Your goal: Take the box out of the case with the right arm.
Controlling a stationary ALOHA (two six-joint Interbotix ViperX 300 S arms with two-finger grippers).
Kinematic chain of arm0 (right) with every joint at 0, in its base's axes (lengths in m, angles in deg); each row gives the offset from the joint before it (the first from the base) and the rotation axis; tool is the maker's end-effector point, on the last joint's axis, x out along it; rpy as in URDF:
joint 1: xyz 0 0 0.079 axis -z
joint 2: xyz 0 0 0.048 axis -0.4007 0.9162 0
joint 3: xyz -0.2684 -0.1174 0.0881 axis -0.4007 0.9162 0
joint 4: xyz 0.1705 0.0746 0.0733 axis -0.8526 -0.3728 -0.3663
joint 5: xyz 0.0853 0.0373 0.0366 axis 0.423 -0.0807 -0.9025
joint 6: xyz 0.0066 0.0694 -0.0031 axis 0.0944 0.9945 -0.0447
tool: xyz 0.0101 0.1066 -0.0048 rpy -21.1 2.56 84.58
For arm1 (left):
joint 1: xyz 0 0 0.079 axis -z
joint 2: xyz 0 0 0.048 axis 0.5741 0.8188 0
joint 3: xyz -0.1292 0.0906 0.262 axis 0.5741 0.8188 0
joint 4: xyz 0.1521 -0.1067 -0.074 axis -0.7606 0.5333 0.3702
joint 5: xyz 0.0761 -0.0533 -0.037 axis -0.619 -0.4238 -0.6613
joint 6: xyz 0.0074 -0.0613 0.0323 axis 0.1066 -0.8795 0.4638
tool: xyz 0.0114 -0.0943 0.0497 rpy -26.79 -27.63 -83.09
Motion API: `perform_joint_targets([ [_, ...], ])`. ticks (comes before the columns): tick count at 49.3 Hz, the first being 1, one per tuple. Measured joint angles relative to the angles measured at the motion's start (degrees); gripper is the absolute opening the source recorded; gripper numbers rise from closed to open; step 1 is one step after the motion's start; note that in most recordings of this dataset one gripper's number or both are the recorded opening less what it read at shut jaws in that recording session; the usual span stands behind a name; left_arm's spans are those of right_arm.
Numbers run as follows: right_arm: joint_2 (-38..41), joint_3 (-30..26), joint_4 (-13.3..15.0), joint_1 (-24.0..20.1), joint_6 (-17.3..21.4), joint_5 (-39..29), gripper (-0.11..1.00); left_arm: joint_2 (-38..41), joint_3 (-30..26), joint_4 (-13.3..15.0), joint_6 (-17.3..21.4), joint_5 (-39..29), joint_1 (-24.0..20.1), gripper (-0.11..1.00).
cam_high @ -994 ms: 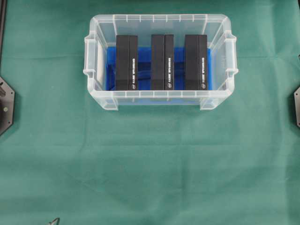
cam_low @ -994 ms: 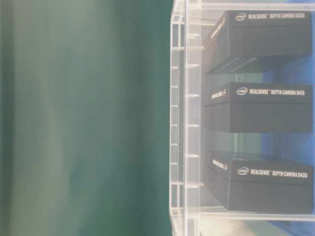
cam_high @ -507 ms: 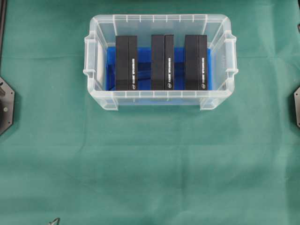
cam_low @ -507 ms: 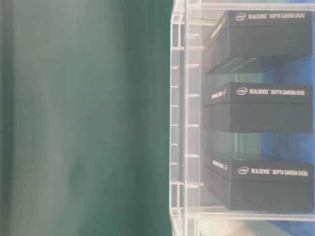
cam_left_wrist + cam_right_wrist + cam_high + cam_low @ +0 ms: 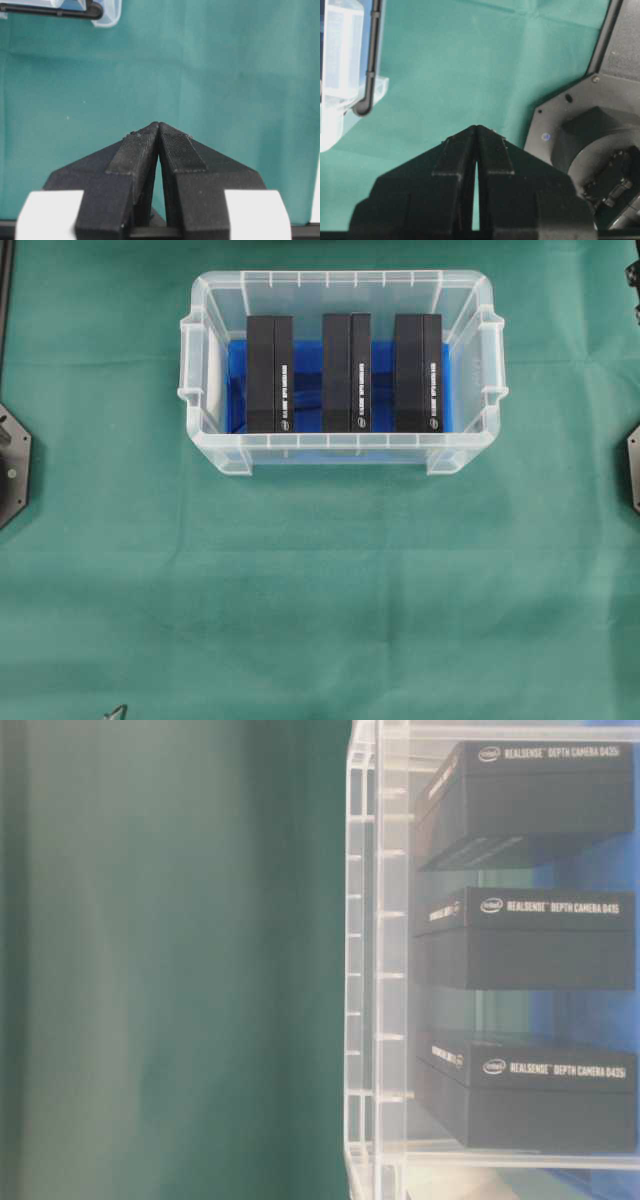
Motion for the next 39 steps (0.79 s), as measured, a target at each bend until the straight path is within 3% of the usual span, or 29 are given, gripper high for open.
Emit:
perform_joint_targets([
  [4, -0.1, 0.2, 0.2, -0.1, 0.1, 0.0, 0.28, 0.0, 0.0, 0.0, 0.0, 0.0, 0.0, 0.00],
  [12, -0.1, 1.4, 1.1, 0.0, 0.2, -0.2, 0.77, 0.1, 0.0, 0.0, -0.1, 0.0, 0.0, 0.00],
  [16, -0.1, 1.8, 1.1, 0.0, 0.5, -0.2, 0.93, 0.0, 0.0, 0.0, -0.2, 0.0, 0.0, 0.00],
  [19, -0.1, 2.0, 1.1, 0.0, 0.9, -0.2, 0.97, 0.0, 0.0, 0.0, -0.4, 0.0, 0.0, 0.00],
  [39, -0.1, 2.1, 1.1, 0.0, 1.8, -0.2, 0.96, 0.0, 0.0, 0.0, -0.5, 0.0, 0.0, 0.00],
])
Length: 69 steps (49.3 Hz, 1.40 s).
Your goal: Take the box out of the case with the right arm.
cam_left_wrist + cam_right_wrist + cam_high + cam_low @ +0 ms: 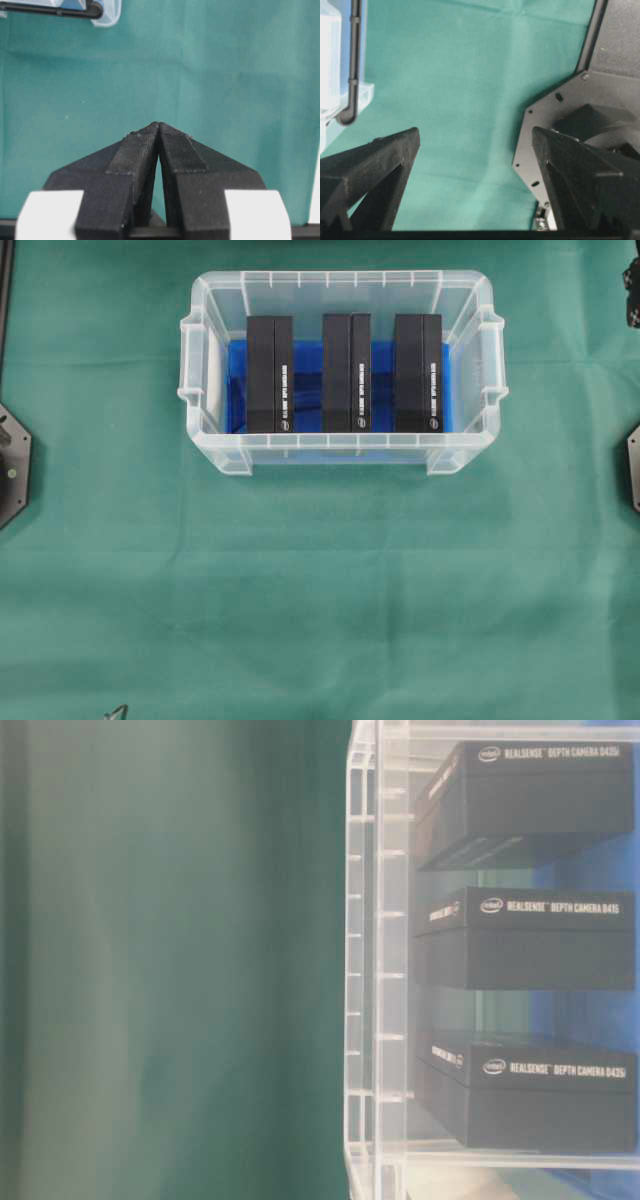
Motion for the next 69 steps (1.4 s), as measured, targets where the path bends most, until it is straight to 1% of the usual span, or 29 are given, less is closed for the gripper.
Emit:
perform_joint_targets([
  [16, 0.0, 0.0, 0.1, -0.1, 0.1, 0.0, 0.96, 0.0, 0.0, 0.0, 0.0, 0.0, 0.0, 0.00],
  [24, 0.2, 0.0, -0.6, 0.0, 0.5, 0.1, 0.96, 0.1, 0.0, 0.0, 0.0, 0.0, 0.0, 0.00],
  [30, 2.3, -0.4, -1.7, -0.1, 1.7, 0.8, 0.96, 0.0, 0.0, 0.0, 0.0, 0.0, 0.0, 0.00],
  [34, 4.7, -1.4, -2.0, -0.1, 1.7, 2.1, 0.96, 0.0, 0.0, 0.0, 0.0, 0.0, 0.0, 0.00],
  [42, 11.3, -6.1, -2.2, -2.0, 2.5, 5.1, 0.96, 0.1, 0.0, 0.0, 0.0, 0.0, 0.0, 0.00],
  [50, 19.2, -12.1, -2.3, -4.6, 4.9, 6.6, 0.96, 0.1, 0.0, 0.0, 0.0, 0.0, -0.1, 0.00],
  [56, 25.0, -17.8, -2.4, -6.2, 6.6, 7.6, 0.96, 0.2, 0.0, 0.0, 0.0, 0.0, 0.0, 0.00],
  [69, 37.6, -30.9, -2.3, -8.7, 8.7, 8.5, 0.96, 0.1, 0.0, 0.0, 0.3, -0.2, 0.0, 0.00],
])
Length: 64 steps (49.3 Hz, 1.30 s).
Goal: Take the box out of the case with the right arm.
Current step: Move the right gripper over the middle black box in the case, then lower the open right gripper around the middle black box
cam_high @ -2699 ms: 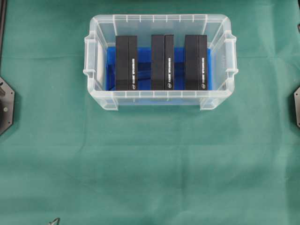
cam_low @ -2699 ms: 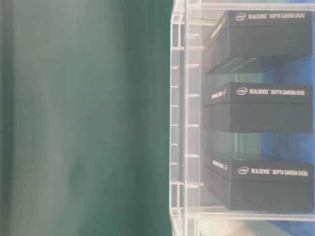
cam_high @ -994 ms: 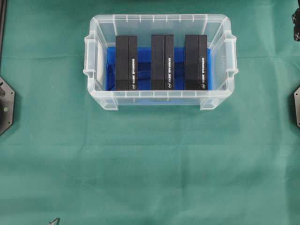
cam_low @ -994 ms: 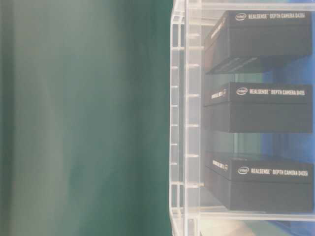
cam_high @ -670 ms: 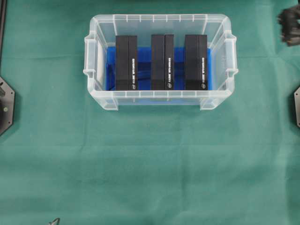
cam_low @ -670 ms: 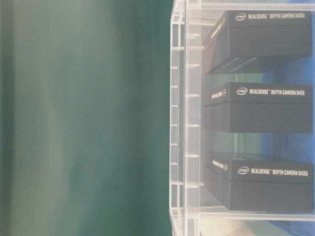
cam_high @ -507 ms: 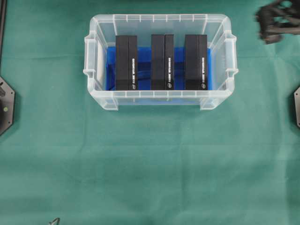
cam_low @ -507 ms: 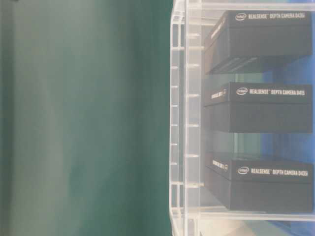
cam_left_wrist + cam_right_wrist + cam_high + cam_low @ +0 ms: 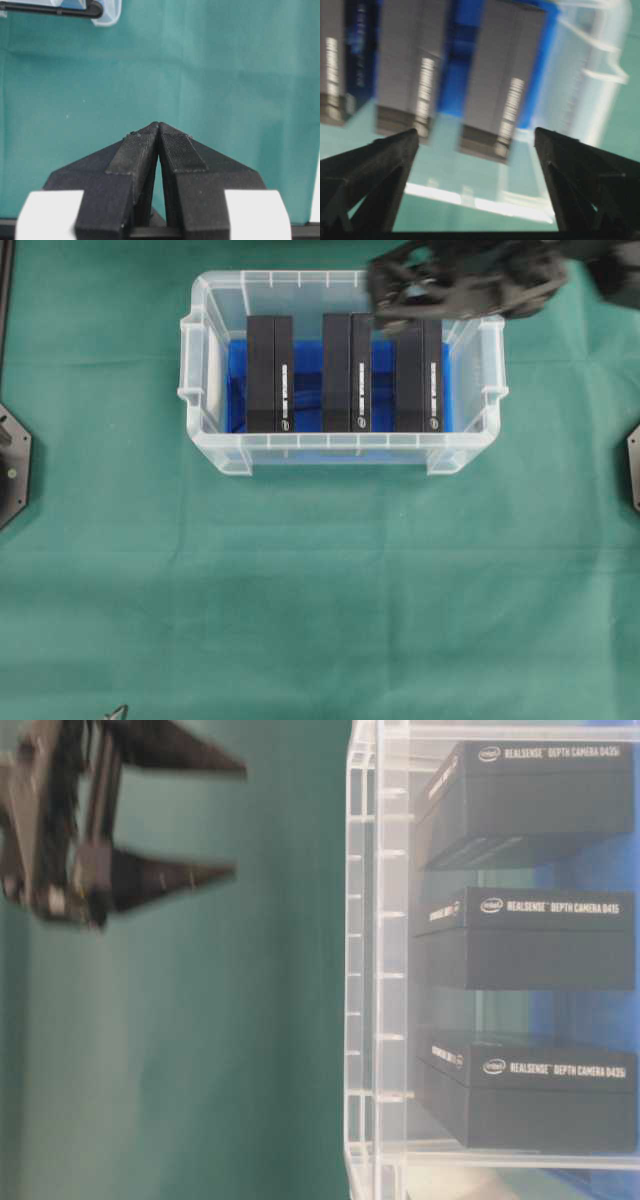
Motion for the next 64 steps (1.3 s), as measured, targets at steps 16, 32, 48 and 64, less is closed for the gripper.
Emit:
perform_joint_targets([
  [16, 10.7, -12.4, 0.0, -1.8, 0.6, 0.4, 0.96, -0.2, 0.0, 0.0, -0.1, -1.2, 0.0, 0.00],
  [32, 13.0, -15.5, -0.1, -2.0, 0.6, 0.4, 0.96, -0.3, 0.0, 0.0, -0.1, -1.4, 0.0, 0.00],
  [48, 13.0, -15.4, 0.2, -2.0, 0.4, 0.4, 0.96, -0.3, 0.0, 0.0, -0.2, -1.4, 0.0, 0.00],
  [64, 13.0, -15.5, 0.3, -2.0, 0.2, 0.4, 0.96, 0.1, 0.0, 0.0, -0.1, -1.4, 0.0, 0.00],
])
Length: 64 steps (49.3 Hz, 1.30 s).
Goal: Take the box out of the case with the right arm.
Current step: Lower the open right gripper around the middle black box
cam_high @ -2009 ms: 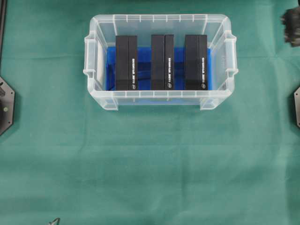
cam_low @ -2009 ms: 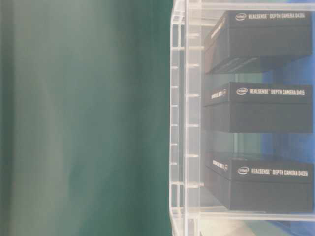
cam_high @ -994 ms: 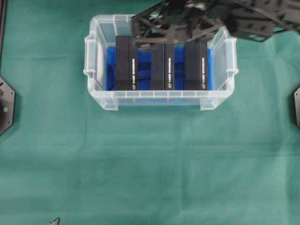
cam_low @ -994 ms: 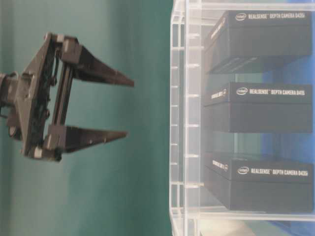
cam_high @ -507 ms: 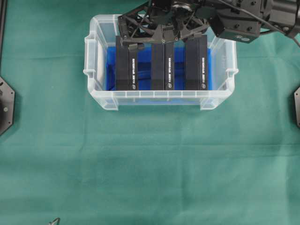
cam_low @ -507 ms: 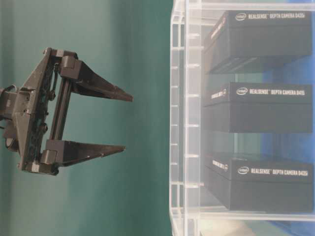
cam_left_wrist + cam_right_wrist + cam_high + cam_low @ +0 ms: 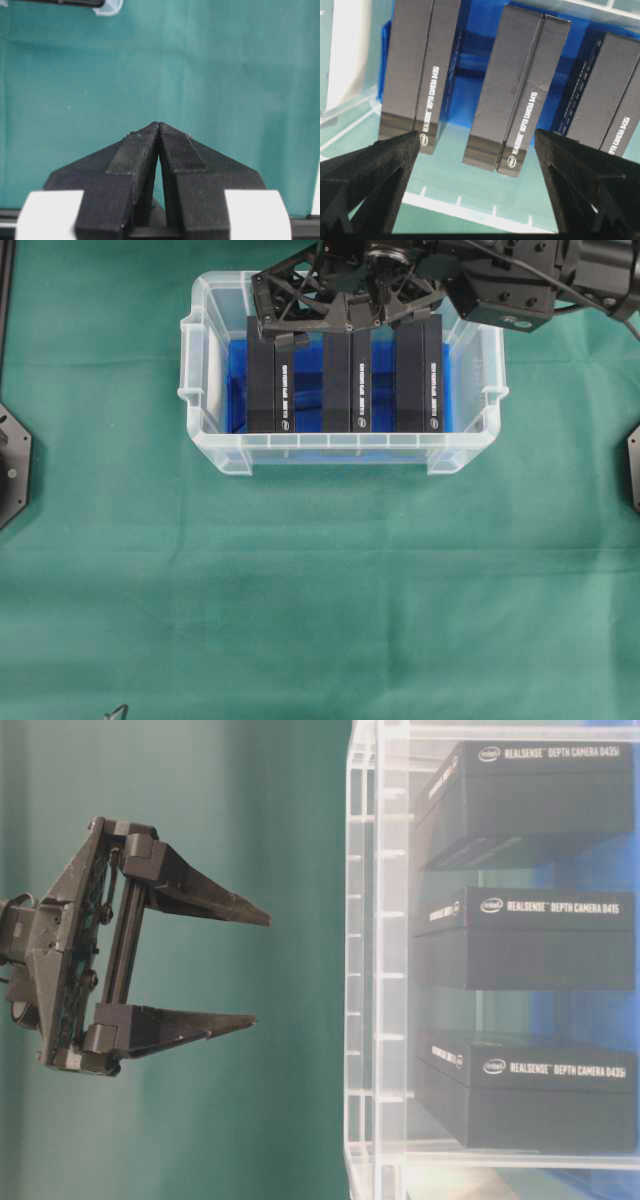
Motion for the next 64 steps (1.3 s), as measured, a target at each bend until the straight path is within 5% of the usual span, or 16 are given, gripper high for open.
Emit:
perform_joint_targets([
  [64, 0.0, 0.0, 0.0, 0.0, 0.2, -1.9, 0.96, -0.2, 0.0, 0.0, -0.1, 0.0, 0.0, 0.00],
])
